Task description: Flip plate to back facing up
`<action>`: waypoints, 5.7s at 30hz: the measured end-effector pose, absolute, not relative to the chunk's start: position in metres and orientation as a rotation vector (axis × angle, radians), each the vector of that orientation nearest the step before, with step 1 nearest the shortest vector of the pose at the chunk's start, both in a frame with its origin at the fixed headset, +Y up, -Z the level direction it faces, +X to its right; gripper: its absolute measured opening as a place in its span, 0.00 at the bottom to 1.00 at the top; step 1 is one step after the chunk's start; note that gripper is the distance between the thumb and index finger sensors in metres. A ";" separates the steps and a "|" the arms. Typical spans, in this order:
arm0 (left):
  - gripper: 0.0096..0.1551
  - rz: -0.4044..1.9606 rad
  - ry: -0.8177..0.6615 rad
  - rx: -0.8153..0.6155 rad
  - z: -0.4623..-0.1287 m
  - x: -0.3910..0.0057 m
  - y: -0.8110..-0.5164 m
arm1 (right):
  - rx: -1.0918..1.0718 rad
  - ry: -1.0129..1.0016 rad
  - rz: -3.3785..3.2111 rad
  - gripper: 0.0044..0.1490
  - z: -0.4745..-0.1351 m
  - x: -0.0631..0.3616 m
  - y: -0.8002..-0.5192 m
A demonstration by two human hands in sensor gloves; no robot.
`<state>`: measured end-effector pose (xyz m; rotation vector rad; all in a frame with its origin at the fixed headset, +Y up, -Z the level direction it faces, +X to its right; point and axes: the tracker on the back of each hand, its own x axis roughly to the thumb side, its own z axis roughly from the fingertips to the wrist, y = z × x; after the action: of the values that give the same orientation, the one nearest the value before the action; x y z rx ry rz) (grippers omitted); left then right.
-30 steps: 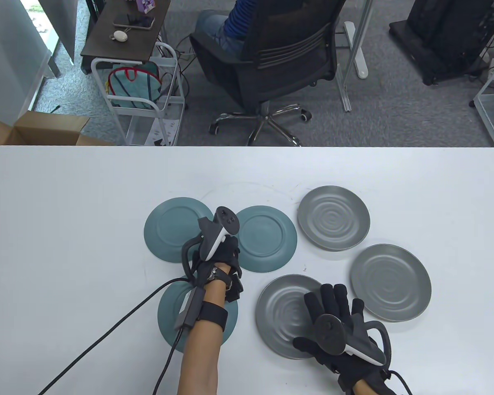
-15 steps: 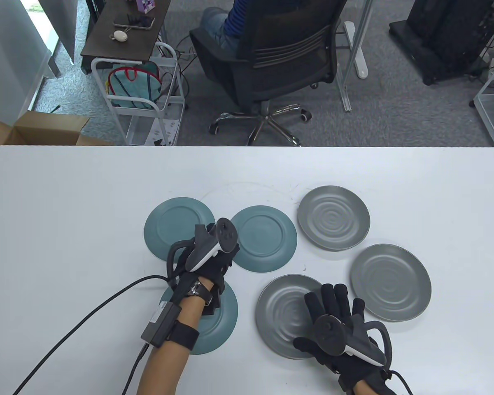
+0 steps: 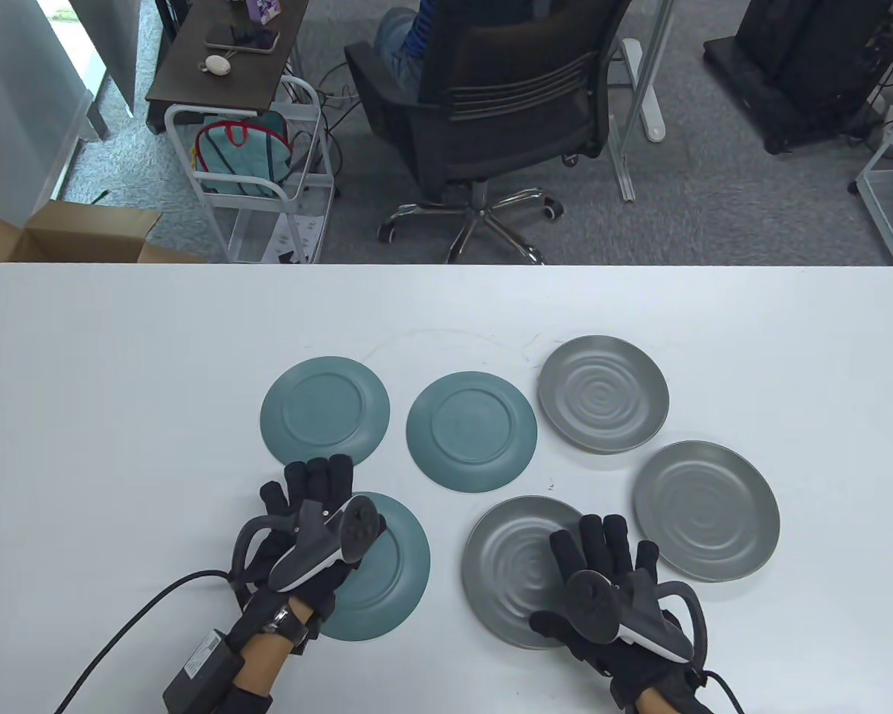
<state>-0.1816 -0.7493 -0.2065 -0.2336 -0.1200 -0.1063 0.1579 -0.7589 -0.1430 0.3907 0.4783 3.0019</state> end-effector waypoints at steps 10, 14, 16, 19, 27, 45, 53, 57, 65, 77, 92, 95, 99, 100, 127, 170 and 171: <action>0.56 -0.126 -0.106 -0.280 -0.176 -0.218 -0.768 | 0.402 0.488 3.021 0.63 -0.142 0.155 -0.760; 0.56 -0.085 -0.105 -0.280 -0.170 -0.228 -0.771 | 0.410 0.494 3.030 0.63 -0.141 0.153 -0.760; 0.56 -0.071 -0.087 -0.293 -0.170 -0.233 -0.769 | 0.413 0.496 3.033 0.63 -0.141 0.152 -0.760; 0.56 -0.069 -0.076 -0.273 -0.171 -0.241 -0.768 | 0.413 0.493 3.034 0.63 -0.141 0.151 -0.760; 0.56 -0.054 -0.050 -0.291 -0.175 -0.257 -0.768 | 0.405 0.486 3.035 0.63 -0.145 0.147 -0.754; 0.56 -0.094 -0.065 -0.274 -0.178 -0.256 -0.769 | 0.638 0.658 3.111 0.60 -0.151 0.072 -0.761; 0.56 -0.094 -0.064 -0.266 -0.179 -0.256 -0.768 | 0.672 0.659 3.171 0.58 -0.146 0.064 -0.781; 0.56 -0.095 -0.062 -0.263 -0.179 -0.257 -0.768 | 0.717 0.642 3.206 0.57 -0.142 0.057 -0.785; 0.56 -0.097 -0.058 -0.267 -0.180 -0.257 -0.769 | 0.771 0.639 3.209 0.50 -0.137 0.045 -0.786; 0.56 -0.093 -0.063 -0.266 -0.181 -0.257 -0.768 | 0.741 0.411 3.149 0.42 -0.136 0.048 -0.755; 0.56 -0.097 -0.079 -0.264 -0.182 -0.254 -0.769 | 0.492 0.125 2.834 0.36 -0.143 0.091 -0.699; 0.56 -0.096 -0.079 -0.264 -0.182 -0.254 -0.769 | 0.444 0.102 2.733 0.36 -0.145 0.103 -0.690; 0.56 -0.093 -0.082 -0.262 -0.181 -0.253 -0.769 | 0.364 0.101 2.597 0.35 -0.148 0.122 -0.683; 0.56 -0.092 -0.083 -0.262 -0.181 -0.253 -0.769 | 0.349 0.102 2.572 0.35 -0.149 0.125 -0.682; 0.56 -0.088 -0.099 -0.244 -0.180 -0.251 -0.768 | -0.095 0.202 2.093 0.40 -0.172 0.213 -0.719; 0.55 -0.091 -0.106 -0.241 -0.178 -0.248 -0.767 | -0.269 0.642 2.508 0.46 -0.184 0.198 -0.777; 0.55 -0.092 -0.106 -0.242 -0.178 -0.248 -0.767 | -0.259 0.653 2.532 0.45 -0.185 0.198 -0.776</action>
<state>-0.2479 -0.7670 -0.1778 -0.2424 -0.1060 -0.0919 0.1976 -0.7761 -0.1846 -0.2586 0.6534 2.5317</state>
